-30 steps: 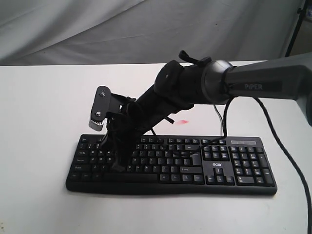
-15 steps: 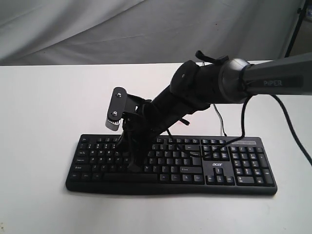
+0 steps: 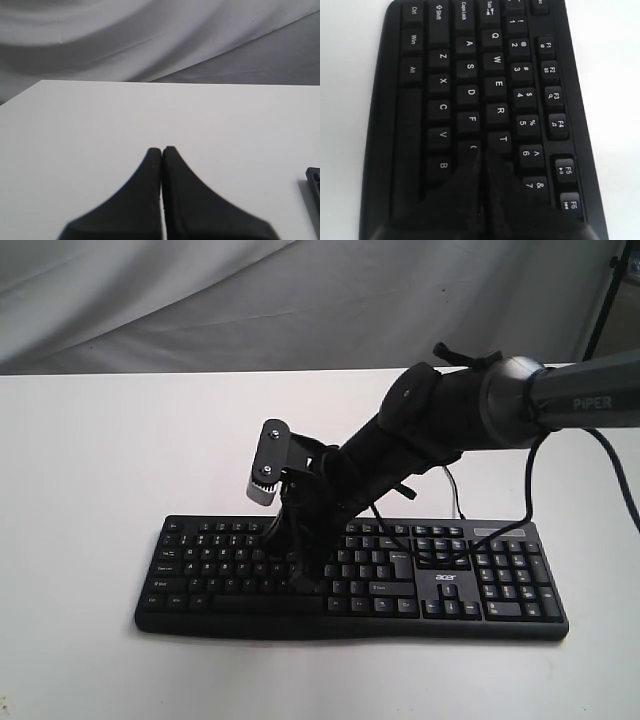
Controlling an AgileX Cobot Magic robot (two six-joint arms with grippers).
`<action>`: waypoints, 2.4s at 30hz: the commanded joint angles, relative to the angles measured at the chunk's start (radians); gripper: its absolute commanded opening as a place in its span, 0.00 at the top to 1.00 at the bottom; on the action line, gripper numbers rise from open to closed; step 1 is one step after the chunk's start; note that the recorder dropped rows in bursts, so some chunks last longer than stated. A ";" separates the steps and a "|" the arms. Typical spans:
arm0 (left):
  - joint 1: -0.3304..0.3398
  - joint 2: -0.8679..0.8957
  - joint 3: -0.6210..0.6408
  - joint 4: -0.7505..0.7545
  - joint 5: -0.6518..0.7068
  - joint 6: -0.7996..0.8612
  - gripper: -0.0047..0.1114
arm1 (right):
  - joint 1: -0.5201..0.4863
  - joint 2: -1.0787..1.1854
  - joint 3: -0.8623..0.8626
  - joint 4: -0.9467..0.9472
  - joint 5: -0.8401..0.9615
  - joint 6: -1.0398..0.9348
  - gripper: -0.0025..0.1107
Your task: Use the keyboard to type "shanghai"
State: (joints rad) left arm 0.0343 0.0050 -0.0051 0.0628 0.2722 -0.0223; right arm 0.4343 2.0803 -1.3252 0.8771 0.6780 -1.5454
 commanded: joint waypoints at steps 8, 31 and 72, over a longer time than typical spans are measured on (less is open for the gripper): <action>-0.004 -0.005 0.005 -0.001 -0.006 -0.002 0.95 | -0.005 -0.003 0.004 -0.012 0.025 -0.029 0.98; -0.004 -0.005 0.005 -0.001 -0.006 -0.002 0.95 | -0.005 0.037 0.004 0.026 0.041 -0.116 0.98; -0.004 -0.005 0.005 -0.001 -0.006 -0.002 0.95 | -0.005 0.039 0.002 0.040 0.004 -0.158 0.98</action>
State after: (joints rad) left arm 0.0343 0.0050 -0.0051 0.0628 0.2722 -0.0223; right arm 0.4343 2.1435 -1.3252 0.9268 0.6840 -1.6976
